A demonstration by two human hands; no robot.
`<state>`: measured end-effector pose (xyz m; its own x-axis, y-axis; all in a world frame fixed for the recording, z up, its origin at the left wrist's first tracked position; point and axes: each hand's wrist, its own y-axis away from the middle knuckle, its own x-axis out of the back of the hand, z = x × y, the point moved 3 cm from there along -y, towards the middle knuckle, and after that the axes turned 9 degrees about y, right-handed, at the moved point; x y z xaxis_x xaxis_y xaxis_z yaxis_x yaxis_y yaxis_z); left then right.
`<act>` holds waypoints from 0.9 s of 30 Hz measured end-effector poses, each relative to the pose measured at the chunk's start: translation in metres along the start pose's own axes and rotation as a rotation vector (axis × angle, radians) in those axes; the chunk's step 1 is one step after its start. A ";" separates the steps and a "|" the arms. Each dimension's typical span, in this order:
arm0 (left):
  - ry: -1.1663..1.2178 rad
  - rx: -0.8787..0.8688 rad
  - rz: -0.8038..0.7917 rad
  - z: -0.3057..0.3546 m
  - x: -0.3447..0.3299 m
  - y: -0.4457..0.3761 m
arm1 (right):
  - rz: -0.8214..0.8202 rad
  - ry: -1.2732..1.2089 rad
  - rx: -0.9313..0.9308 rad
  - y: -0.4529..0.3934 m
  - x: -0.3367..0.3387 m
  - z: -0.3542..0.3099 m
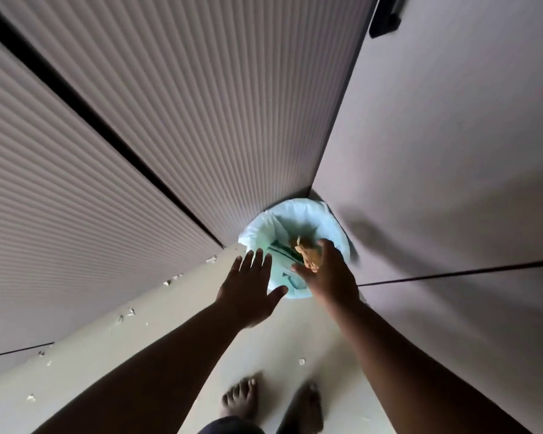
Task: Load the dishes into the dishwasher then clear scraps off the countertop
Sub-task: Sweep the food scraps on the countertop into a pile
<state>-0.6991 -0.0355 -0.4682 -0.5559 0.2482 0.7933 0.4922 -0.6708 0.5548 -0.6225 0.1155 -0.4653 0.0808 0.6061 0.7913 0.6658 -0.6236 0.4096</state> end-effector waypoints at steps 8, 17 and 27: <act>-0.033 0.009 0.021 0.012 0.037 0.031 | 0.001 0.245 0.027 0.042 0.035 0.018; -0.013 -0.273 0.318 0.084 0.184 0.160 | 0.197 0.439 0.572 0.128 0.165 -0.101; -0.058 -0.050 0.747 0.074 0.433 0.266 | 0.431 0.568 0.838 0.174 0.386 -0.289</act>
<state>-0.7591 -0.0548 0.0421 -0.0488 -0.2504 0.9669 0.6927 -0.7059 -0.1478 -0.6897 0.0981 0.0423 0.2178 -0.0318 0.9755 0.9734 -0.0652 -0.2195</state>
